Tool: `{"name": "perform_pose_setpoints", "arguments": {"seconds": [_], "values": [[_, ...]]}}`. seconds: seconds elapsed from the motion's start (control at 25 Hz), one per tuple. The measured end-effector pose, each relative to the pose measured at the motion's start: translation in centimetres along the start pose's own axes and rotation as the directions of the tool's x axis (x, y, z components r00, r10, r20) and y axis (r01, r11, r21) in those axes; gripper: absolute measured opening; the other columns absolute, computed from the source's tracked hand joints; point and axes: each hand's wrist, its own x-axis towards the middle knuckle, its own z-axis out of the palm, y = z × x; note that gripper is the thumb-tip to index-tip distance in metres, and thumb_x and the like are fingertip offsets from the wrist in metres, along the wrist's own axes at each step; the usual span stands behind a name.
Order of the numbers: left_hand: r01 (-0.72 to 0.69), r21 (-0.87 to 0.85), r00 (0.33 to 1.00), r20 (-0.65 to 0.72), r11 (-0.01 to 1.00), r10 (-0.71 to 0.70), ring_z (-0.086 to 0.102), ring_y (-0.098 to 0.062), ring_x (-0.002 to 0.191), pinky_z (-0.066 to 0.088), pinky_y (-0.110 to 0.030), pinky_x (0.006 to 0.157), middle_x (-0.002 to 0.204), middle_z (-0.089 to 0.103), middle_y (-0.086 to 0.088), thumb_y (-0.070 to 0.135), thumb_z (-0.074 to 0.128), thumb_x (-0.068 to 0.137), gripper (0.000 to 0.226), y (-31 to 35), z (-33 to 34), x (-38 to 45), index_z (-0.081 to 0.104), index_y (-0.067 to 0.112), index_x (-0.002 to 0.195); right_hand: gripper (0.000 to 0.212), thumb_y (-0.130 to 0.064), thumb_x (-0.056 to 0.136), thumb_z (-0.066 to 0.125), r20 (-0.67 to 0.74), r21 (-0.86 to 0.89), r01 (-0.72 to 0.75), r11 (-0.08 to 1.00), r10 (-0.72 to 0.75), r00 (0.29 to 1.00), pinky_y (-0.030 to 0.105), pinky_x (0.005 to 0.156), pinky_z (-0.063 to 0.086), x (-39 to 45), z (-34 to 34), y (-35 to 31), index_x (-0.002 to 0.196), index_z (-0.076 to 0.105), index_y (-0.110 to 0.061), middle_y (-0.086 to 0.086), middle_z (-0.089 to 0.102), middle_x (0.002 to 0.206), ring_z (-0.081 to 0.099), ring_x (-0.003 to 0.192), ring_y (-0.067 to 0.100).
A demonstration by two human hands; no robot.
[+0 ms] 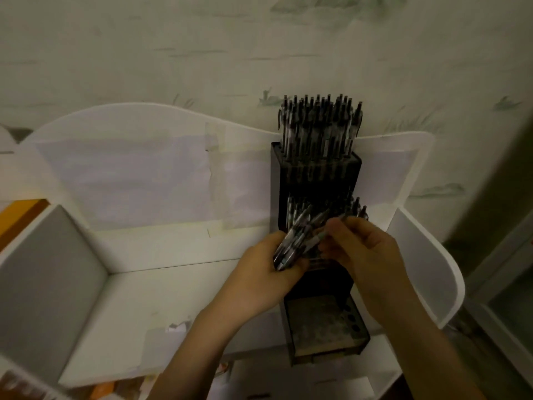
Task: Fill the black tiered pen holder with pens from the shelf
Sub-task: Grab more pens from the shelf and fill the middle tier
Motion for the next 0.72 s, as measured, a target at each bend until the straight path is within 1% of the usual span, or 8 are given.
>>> {"name": "perform_pose_setpoints", "arguments": {"seconds": [0.08, 0.16, 0.24, 0.32, 0.36, 0.48, 0.6, 0.72], "values": [[0.019, 0.010, 1.000, -0.003, 1.000, -0.019, 0.056, 0.007, 0.061, 0.036, -0.005, 0.050, 0.070, 0.061, 0.025, 0.023, 0.066, 0.088, 0.011, -0.5, -0.3, -0.3, 0.059, 0.032, 0.088, 0.037, -0.040, 0.071, 0.072, -0.079, 0.059, 0.039, 0.997, -0.034, 0.996, 0.028, 0.068, 0.059, 0.4, -0.7, -0.8, 0.091, 0.071, -0.008, 0.010, 0.076, 0.086, 0.071, 0.072, 0.023], [0.034, 0.011, 0.999, -0.012, 0.999, -0.034, 0.053, 0.006, 0.056, 0.034, -0.006, 0.049, 0.065, 0.059, 0.023, 0.023, 0.066, 0.088, 0.014, -1.0, -0.6, -0.6, 0.057, 0.032, 0.082, 0.032, -0.039, 0.067, 0.077, -0.129, 0.081, 0.110, 0.991, -0.099, 0.987, 0.027, 0.064, 0.058, 0.4, -1.3, -1.5, 0.084, 0.072, -0.013, 0.012, 0.075, 0.082, 0.072, 0.066, 0.025], [0.054, 0.016, 0.998, -0.035, 0.998, -0.053, 0.051, 0.005, 0.052, 0.033, -0.006, 0.047, 0.061, 0.058, 0.022, 0.021, 0.065, 0.089, 0.024, -1.5, -0.9, -1.0, 0.053, 0.036, 0.074, 0.023, -0.036, 0.067, 0.079, -0.151, 0.031, 0.190, 0.981, -0.184, 0.971, 0.025, 0.061, 0.058, -0.2, -1.6, -1.4, 0.080, 0.074, -0.018, 0.010, 0.075, 0.075, 0.072, 0.061, 0.025], [0.080, 0.023, 0.995, -0.056, 0.997, -0.079, 0.048, 0.002, 0.049, 0.034, -0.008, 0.047, 0.057, 0.055, 0.018, 0.020, 0.064, 0.089, 0.027, -2.1, -1.2, -1.3, 0.050, 0.035, 0.070, 0.019, -0.030, 0.071, 0.079, -0.118, -0.071, 0.225, 0.972, -0.232, 0.966, 0.022, 0.060, 0.058, -1.0, -1.7, -0.3, 0.083, 0.074, -0.017, 0.006, 0.075, 0.071, 0.072, 0.062, 0.022], [0.090, 0.034, 0.994, -0.062, 0.995, -0.087, 0.048, 0.001, 0.049, 0.035, -0.009, 0.046, 0.057, 0.054, 0.017, 0.020, 0.064, 0.088, 0.027, -2.3, -1.3, -1.4, 0.050, 0.034, 0.070, 0.017, -0.027, 0.072, 0.079, -0.077, -0.123, 0.209, 0.970, -0.219, 0.973, 0.022, 0.062, 0.058, -1.3, -1.6, 0.6, 0.085, 0.074, -0.017, 0.004, 0.075, 0.072, 0.073, 0.064, 0.020], [0.096, 0.061, 0.994, -0.065, 0.994, -0.092, 0.048, 0.001, 0.049, 0.036, -0.009, 0.047, 0.058, 0.055, 0.016, 0.021, 0.065, 0.087, 0.023, -2.7, -1.6, -1.6, 0.050, 0.031, 0.072, 0.018, -0.021, 0.072, 0.080, 0.036, -0.225, 0.116, 0.967, -0.111, 0.993, 0.028, 0.066, 0.061, -1.8, -1.0, 3.9, 0.086, 0.073, -0.013, 0.001, 0.076, 0.076, 0.074, 0.069, 0.019], [0.100, 0.049, 0.993, -0.065, 0.994, -0.096, 0.049, 0.002, 0.050, 0.036, -0.008, 0.047, 0.060, 0.055, 0.018, 0.022, 0.065, 0.088, 0.022, -2.9, -1.8, -1.7, 0.050, 0.031, 0.074, 0.016, -0.014, 0.073, 0.083, 0.012, -0.313, 0.073, 0.947, -0.073, 0.997, 0.030, 0.067, 0.061, -2.1, -0.4, 7.0, 0.084, 0.072, -0.010, -0.001, 0.075, 0.073, 0.073, 0.068, 0.015], [0.116, 0.052, 0.992, -0.064, 0.992, -0.112, 0.049, 0.001, 0.050, 0.037, -0.009, 0.046, 0.061, 0.056, 0.018, 0.024, 0.065, 0.088, 0.020, -3.5, -1.9, -2.0, 0.051, 0.031, 0.076, 0.014, -0.015, 0.074, 0.082, 0.004, -0.370, 0.084, 0.925, -0.089, 0.996, 0.025, 0.066, 0.060, -2.1, -0.1, 8.5, 0.083, 0.071, -0.014, -0.005, 0.075, 0.073, 0.072, 0.067, 0.010]]}}
